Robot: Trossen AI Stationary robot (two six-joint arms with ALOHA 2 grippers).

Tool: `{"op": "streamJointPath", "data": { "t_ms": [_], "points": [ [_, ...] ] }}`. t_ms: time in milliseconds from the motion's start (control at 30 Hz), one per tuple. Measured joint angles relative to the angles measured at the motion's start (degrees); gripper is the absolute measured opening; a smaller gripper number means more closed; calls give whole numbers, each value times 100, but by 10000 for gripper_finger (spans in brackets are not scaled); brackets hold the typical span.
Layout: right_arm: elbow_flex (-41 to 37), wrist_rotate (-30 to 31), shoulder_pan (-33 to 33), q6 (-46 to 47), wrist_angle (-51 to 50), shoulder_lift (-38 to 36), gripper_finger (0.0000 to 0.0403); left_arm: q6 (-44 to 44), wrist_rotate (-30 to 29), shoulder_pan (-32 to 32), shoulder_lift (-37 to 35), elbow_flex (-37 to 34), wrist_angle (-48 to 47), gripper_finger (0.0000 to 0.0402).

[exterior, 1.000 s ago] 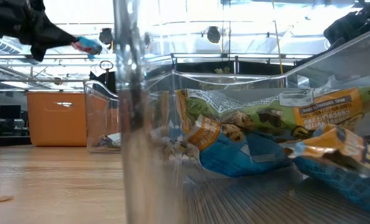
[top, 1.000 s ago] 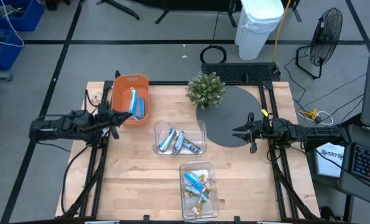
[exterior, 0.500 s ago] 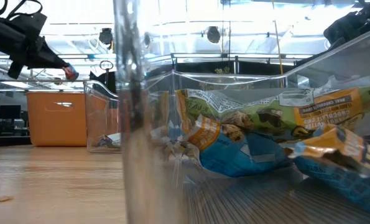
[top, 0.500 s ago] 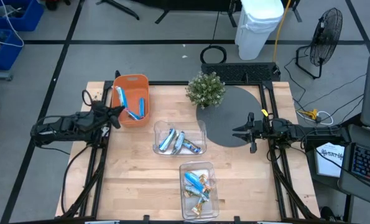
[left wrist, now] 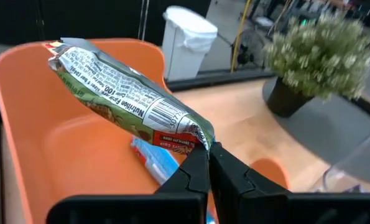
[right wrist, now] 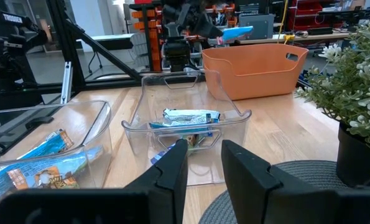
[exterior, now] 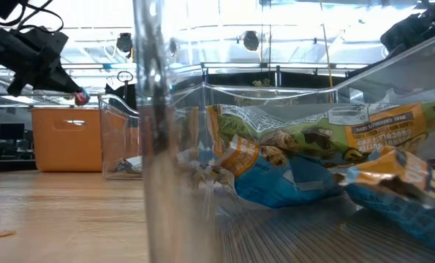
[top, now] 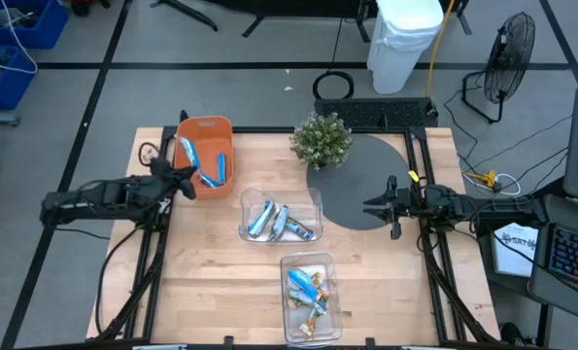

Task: Pick and place Granola Bars by type
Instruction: Put the red granola bar into the orange bin, then return to Home Position

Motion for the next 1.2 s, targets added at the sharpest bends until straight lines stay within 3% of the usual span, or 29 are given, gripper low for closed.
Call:
{"op": "streamJointPath", "data": {
  "t_ms": [267, 533, 933, 1200],
  "points": [
    [2, 0, 2, -2, 0, 0, 89, -36, -26, 0, 613, 0, -1, 7],
    [2, 0, 0, -2, 1, 0, 89, -97, -85, 0, 777, 0, 1, 6],
    [0, 0, 1, -1, 0, 0, 89, -110, 360, 0, 774, 0, 4, 82],
    [1, 0, 1, -2, 1, 0, 89, -331, -178, 0, 767, 0, 20, 87]
  ]
}}
